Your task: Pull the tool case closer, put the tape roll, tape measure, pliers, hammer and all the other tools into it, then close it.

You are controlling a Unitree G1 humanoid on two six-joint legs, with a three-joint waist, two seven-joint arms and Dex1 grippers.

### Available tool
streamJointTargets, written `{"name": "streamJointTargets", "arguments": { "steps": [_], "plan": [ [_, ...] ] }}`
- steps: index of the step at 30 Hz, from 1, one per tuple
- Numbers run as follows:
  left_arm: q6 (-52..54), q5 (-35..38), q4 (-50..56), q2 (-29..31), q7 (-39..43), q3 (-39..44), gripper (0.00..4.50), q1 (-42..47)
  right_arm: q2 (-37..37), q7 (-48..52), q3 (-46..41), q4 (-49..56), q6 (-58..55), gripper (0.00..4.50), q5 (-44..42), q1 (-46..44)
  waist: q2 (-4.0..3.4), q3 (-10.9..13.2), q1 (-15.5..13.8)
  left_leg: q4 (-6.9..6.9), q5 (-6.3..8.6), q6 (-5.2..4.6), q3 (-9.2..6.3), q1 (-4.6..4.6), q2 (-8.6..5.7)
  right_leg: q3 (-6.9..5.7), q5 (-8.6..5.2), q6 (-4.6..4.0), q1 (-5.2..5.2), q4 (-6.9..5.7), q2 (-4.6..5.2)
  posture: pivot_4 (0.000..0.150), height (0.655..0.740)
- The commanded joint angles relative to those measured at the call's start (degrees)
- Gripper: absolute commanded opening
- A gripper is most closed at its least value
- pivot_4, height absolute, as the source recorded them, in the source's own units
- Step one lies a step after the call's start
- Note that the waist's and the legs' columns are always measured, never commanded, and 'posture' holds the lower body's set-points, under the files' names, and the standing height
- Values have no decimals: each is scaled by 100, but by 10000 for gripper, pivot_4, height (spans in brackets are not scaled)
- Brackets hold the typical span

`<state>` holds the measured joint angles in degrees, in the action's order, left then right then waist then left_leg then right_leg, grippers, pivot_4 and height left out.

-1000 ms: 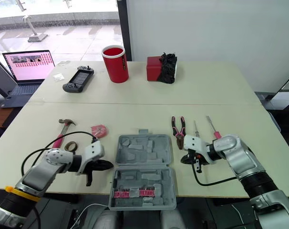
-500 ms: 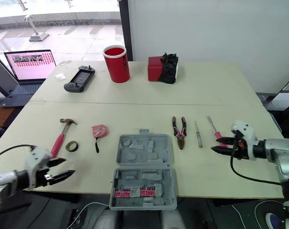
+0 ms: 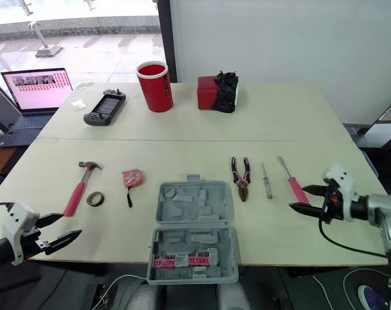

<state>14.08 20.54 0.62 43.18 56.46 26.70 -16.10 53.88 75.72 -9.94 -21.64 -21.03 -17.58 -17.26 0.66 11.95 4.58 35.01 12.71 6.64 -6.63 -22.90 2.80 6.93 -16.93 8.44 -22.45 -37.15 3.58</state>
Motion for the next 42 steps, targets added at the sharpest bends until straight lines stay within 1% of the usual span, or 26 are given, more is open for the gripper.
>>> {"name": "streamJointTargets", "arguments": {
  "steps": [1,2,5,9,10,12,15,18,20,23,27,32,34,36,37,40,42],
  "plan": [
    [-23,75,673,-174,-337,287,45000,-353,107,423,311,855,-469,44469,-332,-447,0,0,2,0,0,0,0,0,1,0,0,0,0,0,0,1500,7400],
    [22,126,850,-237,-404,341,45000,-463,81,494,424,1027,-611,44469,-393,-573,1,0,2,-1,0,0,0,0,2,0,0,1,0,1,-2,1500,7400],
    [97,252,1621,-693,-885,538,45000,-863,-226,620,947,1779,-1193,44469,-674,-1207,1,0,-3,-1,1,0,2,-6,3,1,-1,2,-3,5,0,1500,7400],
    [251,340,2497,-1293,-1387,550,45000,-1440,-451,752,1487,2477,-1674,44469,-866,-1729,4,-1,-90,5,0,1,1,-14,3,1,-1,1,-10,4,-1,1500,7400],
    [271,352,2623,-1394,-1489,533,45000,-1514,-465,777,1570,2556,-1711,44469,-879,-1799,6,-2,-117,9,0,1,1,-22,2,1,-1,1,-12,7,0,1500,7400],
    [354,288,2937,-1813,-1976,446,45000,-1661,-493,893,1972,2637,-1502,44469,-603,-2094,9,-4,-161,16,1,1,0,-42,0,0,0,1,-23,15,1,1500,7400],
    [477,209,3387,-2466,-2566,38,45000,-1902,-537,1160,2398,2632,-1431,44469,-462,-2535,12,-4,-174,20,1,1,1,-45,-1,0,3,-2,-29,14,2,1500,7400],
    [518,56,3580,-2743,-2810,-404,45000,-2028,-499,1430,2530,2470,-1223,44469,-411,-2768,14,-5,-202,18,1,1,0,-45,-1,-2,3,-3,-31,14,0,1500,7400],
    [477,-54,3577,-2791,-2952,-526,45000,-1990,-559,1454,2507,2338,-1173,44469,-419,-2909,15,-5,-202,18,1,1,0,-45,-1,-2,3,-3,-32,14,0,1500,7400],
    [496,49,3533,-2876,-3200,-514,45000,-1739,-613,1382,2475,2269,-1065,44469,-370,-3005,15,-5,-196,18,1,1,0,-45,-1,-2,3,-4,-33,14,0,1500,7400],
    [731,78,3367,-2749,-3353,-593,45000,-1277,-671,988,2410,2384,-1293,44469,-316,-3013,13,-6,-192,16,1,1,0,-45,-1,-2,3,-3,-35,13,0,1500,7400],
    [1667,-163,3030,-2303,-3712,-934,45000,-315,-815,313,2014,2785,-1429,44469,-436,-2872,11,-5,-205,13,0,1,-8,-48,0,-8,4,-2,-41,4,-4,1500,7400],
    [2258,-209,2876,-2172,-3974,-1004,45000,163,-799,153,1958,3042,-1459,44469,-463,-2699,15,-7,-204,16,0,1,-7,-48,-1,-7,5,0,-35,7,-3,1500,7400],
    [3022,-459,2753,-2075,-4420,-1149,45000,627,-775,19,1934,3349,-1510,44469,-499,-2482,17,-8,-219,15,0,1,-9,-48,-1,-9,13,15,-34,5,-4,1500,7400],
    [3374,-470,2689,-2037,-4526,-1176,45000,827,-776,-45,1922,3467,-1591,44469,-535,-2404,17,-8,-208,14,0,1,-12,-48,-1,-12,15,19,-33,4,-4,1500,7400],
    [3765,-193,2535,-2035,-4452,-1039,45000,1309,-828,-347,1881,3742,-1864,44469,-595,-2249,17,-8,-186,14,0,1,-12,-48,-1,-12,17,22,-33,3,-3,1500,7400],
    [3723,-188,2230,-1914,-4288,-1088,45000,1679,-817,-542,1911,3902,-2024,44469,-575,-2159,17,-8,-195,14,0,1,-12,-46,0,-12,17,21,-36,-1,-4,1500,7400]
  ]
}}
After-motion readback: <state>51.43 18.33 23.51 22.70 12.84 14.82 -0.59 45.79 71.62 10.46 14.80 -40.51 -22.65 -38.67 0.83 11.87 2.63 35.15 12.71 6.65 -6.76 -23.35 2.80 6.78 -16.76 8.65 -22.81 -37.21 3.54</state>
